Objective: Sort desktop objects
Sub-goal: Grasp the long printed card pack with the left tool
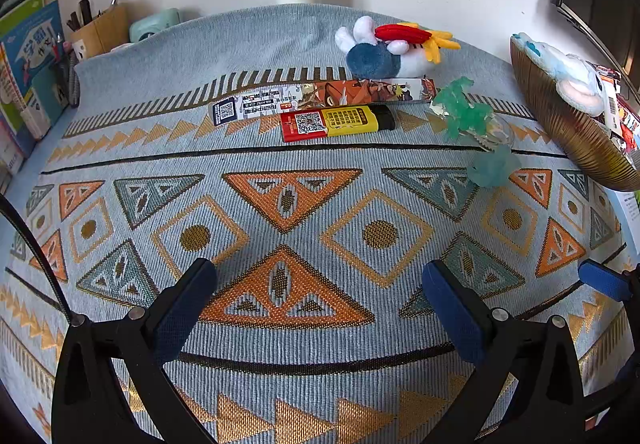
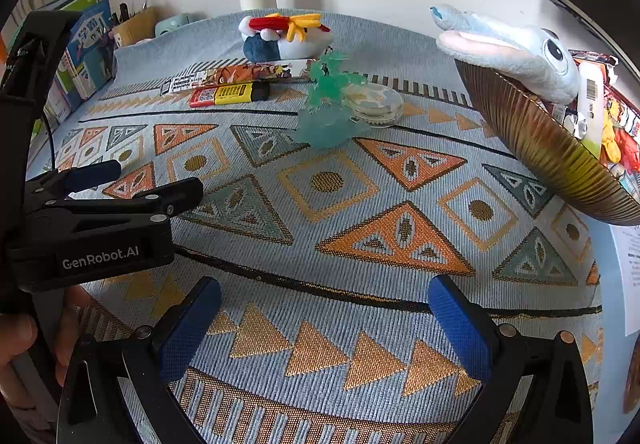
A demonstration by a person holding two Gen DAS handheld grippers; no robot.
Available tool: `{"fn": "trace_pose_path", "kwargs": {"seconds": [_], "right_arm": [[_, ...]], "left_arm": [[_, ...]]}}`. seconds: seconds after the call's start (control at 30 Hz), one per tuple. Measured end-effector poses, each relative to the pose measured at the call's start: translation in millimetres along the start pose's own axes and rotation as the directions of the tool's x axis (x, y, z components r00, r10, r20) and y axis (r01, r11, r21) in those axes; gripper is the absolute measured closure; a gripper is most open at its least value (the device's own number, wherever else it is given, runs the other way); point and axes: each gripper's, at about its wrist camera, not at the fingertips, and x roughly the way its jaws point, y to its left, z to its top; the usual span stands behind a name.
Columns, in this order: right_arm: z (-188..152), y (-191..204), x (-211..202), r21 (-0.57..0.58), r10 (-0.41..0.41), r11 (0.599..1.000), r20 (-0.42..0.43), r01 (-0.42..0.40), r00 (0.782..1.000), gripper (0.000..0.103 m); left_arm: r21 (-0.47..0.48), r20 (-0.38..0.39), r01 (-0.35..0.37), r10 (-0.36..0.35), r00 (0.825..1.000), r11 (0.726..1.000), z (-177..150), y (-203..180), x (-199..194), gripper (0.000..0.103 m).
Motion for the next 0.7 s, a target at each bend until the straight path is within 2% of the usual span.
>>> {"fn": "trace_pose_path", "kwargs": {"seconds": [0.17, 0.23, 0.4, 0.57, 0.63, 0.7], "right_arm": [[0, -2, -3, 0.015, 0.02, 1.0, 0.009, -0.02, 1.0, 0.0], [0, -4, -4, 0.024, 0.033, 0.999, 0.015, -0.033, 0.999, 0.0], [0, -4, -5, 0.029, 0.041, 0.999, 0.019, -0.042, 0.999, 0.0], [0, -3, -5, 0.029, 0.041, 0.999, 0.019, -0.042, 0.999, 0.0], [0, -4, -5, 0.029, 0.041, 0.999, 0.019, -0.042, 0.999, 0.0], [0, -4, -5, 0.029, 0.041, 0.999, 0.019, -0.041, 0.999, 0.0]], "left_arm": [[0.004, -0.003, 0.004, -0.004, 1.0, 1.0, 6, 1, 3, 0.0], [0.015, 0.026, 0.017, -0.018, 1.0, 1.0, 11, -3, 0, 0.0], [0.123, 0.103, -0.008, -0.005, 0.995, 0.992, 43, -11, -3, 0.0], [0.248, 0.146, 0.005, -0.043, 0.988, 0.969, 86, -5, 11, 0.0], [0.285, 0.145, 0.044, -0.088, 0.985, 0.958, 97, -4, 19, 0.0], [0.353, 0.124, 0.081, -0.132, 0.983, 0.932, 107, -4, 29, 0.0]]}}
